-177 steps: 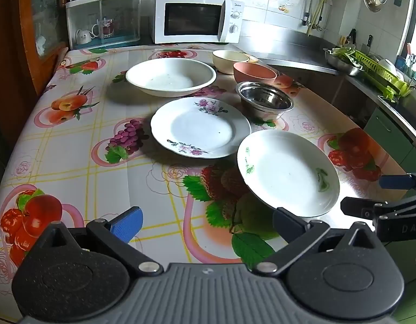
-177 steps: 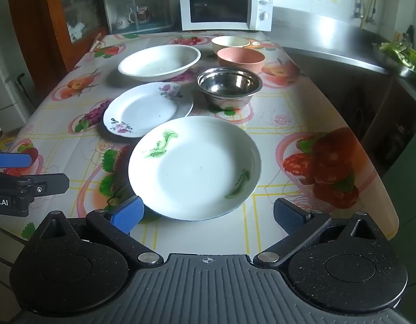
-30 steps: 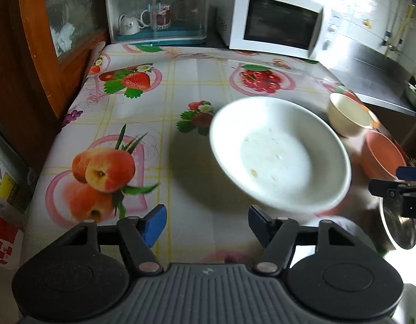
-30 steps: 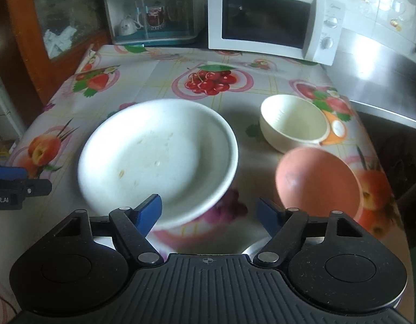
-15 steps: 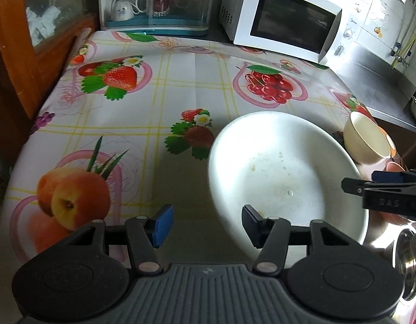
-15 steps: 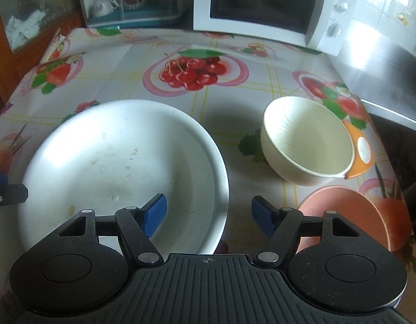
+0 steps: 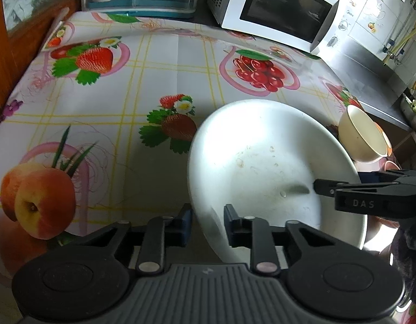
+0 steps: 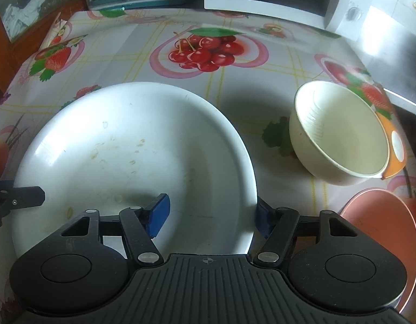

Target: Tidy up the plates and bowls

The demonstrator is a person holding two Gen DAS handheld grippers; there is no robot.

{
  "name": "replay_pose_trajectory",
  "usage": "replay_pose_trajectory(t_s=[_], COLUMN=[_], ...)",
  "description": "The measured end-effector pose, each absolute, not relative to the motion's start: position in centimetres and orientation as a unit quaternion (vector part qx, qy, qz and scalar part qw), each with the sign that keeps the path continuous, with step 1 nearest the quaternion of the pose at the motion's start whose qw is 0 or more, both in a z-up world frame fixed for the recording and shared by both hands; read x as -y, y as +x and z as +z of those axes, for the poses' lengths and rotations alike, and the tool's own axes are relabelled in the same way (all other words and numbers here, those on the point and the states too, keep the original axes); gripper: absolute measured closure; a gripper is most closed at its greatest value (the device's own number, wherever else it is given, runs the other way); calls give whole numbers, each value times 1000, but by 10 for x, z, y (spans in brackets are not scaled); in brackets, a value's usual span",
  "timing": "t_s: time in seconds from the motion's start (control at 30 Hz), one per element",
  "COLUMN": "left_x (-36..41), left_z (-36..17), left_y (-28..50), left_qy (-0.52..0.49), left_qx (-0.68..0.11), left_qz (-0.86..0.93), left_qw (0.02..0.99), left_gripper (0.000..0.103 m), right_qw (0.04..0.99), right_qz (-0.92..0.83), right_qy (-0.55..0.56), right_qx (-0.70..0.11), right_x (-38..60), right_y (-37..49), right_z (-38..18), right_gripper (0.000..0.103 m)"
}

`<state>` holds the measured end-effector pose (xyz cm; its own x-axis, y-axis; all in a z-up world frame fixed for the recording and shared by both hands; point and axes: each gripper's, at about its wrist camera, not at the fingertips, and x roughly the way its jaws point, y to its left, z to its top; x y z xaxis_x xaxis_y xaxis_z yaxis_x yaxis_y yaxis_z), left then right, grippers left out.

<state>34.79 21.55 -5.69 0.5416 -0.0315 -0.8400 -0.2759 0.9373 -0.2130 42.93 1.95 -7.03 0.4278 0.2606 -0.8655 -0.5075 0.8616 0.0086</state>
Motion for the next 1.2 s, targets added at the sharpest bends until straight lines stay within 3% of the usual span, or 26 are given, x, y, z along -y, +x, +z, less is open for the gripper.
replay_pose_trajectory(t_s=[0.2,0.63,1.2], left_x=[-217,-218,-229], left_z=[-60,-44,-5], left_y=[348,313,157], left_qy=[-163,-142,-141], left_qx=[-473,-470,-452], left_qz=[68,83,144], left_qw=[863,867,869], left_gripper=[84,83,82], right_qw=[840,843,836], right_qz=[225,250,304], right_qy=[-131,-151,-175], right_qx=[-477,-452,-423], right_x=[-19,-30,-60], right_y=[426,380,248], right_z=[-70,-49,-26], right_gripper=[43,43,43])
